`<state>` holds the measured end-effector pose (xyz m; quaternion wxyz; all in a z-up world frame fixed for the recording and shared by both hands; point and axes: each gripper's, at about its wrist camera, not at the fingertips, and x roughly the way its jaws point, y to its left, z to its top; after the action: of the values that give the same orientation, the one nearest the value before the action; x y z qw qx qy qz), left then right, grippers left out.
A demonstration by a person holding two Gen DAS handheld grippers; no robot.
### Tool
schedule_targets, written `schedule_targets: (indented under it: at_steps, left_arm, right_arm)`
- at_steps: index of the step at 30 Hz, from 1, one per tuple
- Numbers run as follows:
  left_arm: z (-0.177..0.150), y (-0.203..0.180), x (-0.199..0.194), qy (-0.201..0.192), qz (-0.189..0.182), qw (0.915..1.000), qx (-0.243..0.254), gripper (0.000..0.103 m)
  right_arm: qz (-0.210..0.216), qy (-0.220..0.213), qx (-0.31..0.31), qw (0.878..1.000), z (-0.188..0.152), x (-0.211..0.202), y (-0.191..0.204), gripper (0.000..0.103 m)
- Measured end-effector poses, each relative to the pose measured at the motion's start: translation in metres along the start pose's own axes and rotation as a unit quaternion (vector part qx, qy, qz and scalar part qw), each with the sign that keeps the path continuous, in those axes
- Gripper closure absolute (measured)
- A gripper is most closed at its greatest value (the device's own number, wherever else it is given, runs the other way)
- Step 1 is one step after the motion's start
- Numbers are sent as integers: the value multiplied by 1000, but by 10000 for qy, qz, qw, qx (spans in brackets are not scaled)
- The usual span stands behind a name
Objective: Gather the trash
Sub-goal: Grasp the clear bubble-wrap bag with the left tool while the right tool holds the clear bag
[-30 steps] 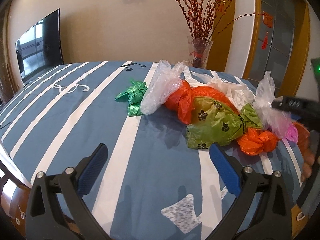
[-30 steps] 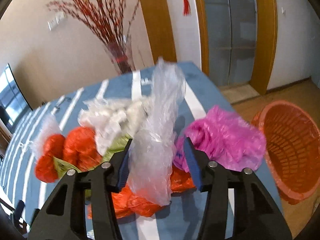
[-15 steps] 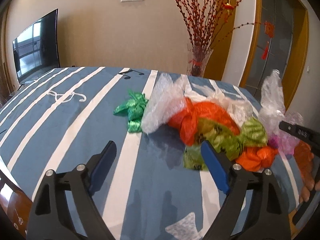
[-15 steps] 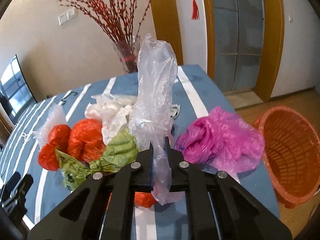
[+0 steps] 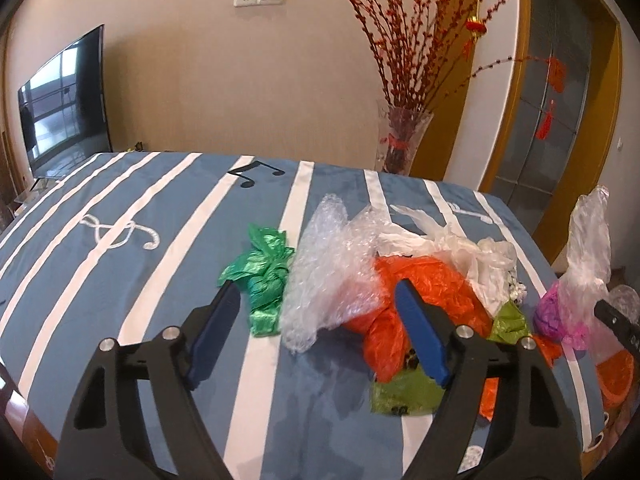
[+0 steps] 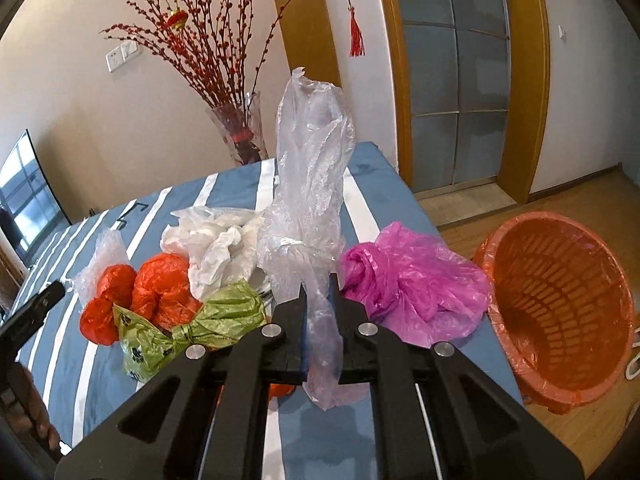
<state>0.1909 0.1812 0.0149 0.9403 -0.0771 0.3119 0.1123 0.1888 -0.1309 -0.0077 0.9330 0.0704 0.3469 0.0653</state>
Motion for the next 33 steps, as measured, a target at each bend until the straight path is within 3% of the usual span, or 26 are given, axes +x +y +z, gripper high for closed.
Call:
schedule_targets:
  at_steps: [4,9,12,14,17,27,33]
  left_arm:
    - [6,-9,20,174,92,9997,145,26]
    - [6,-11,39,448,159,9986,240,39]
    - [5,-5,46,593,17,9982,103,54]
    - [5,-1,49,683,-163,9975,-2,75]
    - [7,2,47,690,-317,9971,-56,87]
    - [28,-8,8,223,-532,9983,26,90]
    - [44,-40,-25,-86,-873,9959,206,90]
  right_arm:
    - [3,82,-26,10000,-3,3,-2,95]
    - [5,132,-39,9999,-5,4,-4,95]
    - [9,154,-25,9999,-6,4,-6,95]
    - [11,166,-17,9999,-6,4,-6,95]
    - [13,147,-16,9999,-6,2,-7,95]
    - [-15,-82,61,9999,0,-20,-23,95]
    - [-125,-236,143,9995,4,-36,-42,95]
